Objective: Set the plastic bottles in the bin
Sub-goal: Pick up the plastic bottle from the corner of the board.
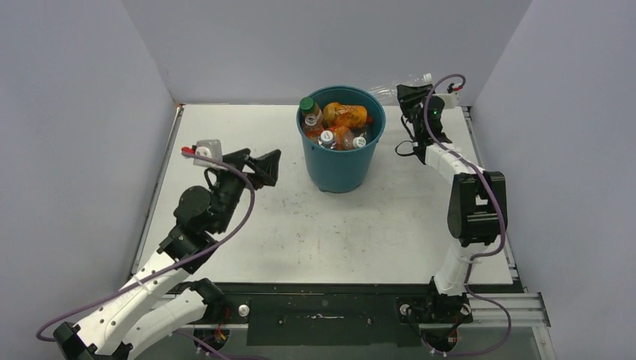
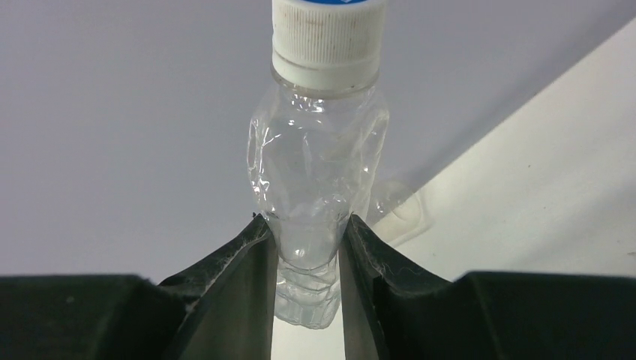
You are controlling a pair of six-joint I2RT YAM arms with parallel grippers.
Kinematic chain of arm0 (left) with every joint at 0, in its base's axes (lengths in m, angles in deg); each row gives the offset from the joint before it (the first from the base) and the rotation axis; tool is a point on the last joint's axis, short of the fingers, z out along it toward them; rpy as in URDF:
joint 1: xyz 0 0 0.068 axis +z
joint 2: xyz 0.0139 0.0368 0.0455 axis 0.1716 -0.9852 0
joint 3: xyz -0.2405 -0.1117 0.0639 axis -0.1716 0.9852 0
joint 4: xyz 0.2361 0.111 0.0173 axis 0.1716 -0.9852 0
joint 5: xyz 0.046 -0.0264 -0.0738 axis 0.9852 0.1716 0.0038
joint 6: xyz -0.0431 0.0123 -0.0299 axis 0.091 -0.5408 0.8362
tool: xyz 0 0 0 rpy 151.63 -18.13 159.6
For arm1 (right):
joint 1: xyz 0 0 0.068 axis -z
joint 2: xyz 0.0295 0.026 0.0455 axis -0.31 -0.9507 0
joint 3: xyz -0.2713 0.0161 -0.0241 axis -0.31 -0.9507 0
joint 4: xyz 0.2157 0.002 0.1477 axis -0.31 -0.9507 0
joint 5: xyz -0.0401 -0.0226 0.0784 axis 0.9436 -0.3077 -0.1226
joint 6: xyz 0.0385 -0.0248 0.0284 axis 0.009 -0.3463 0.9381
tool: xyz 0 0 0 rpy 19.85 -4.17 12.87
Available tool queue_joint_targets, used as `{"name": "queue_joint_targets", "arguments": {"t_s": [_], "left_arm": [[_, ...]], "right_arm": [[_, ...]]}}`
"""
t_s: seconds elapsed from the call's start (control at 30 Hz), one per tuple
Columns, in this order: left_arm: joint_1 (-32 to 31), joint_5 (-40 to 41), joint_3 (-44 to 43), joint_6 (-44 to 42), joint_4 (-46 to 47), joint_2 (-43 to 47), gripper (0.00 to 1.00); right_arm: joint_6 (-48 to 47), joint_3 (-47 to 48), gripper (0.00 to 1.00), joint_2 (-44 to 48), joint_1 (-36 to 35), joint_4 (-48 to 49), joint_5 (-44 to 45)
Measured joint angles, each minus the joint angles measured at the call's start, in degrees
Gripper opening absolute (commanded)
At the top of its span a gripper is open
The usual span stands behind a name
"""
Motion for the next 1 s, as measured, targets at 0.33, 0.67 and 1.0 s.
{"name": "queue_joint_targets", "arguments": {"t_s": [0.33,0.67,1.0], "left_arm": [[7.21,-8.41,-24.85,8.39,-16.15,-18.14,0.96],[8.96,-15.1,-41.86,7.8,-35.89,-35.6,0.78],[9.09,-14.32,-45.42,7.3,-42.38,-43.17,0.76]], "right_arm": [[-18.45,-4.52,0.05,17.09,-3.26,-9.57,8.33],[-29.22,-5.18,0.05,31.08,-6.84,-15.67,14.43],[-32.15,-8.61,0.05,33.97,-6.84,-19.67,15.32]]}}
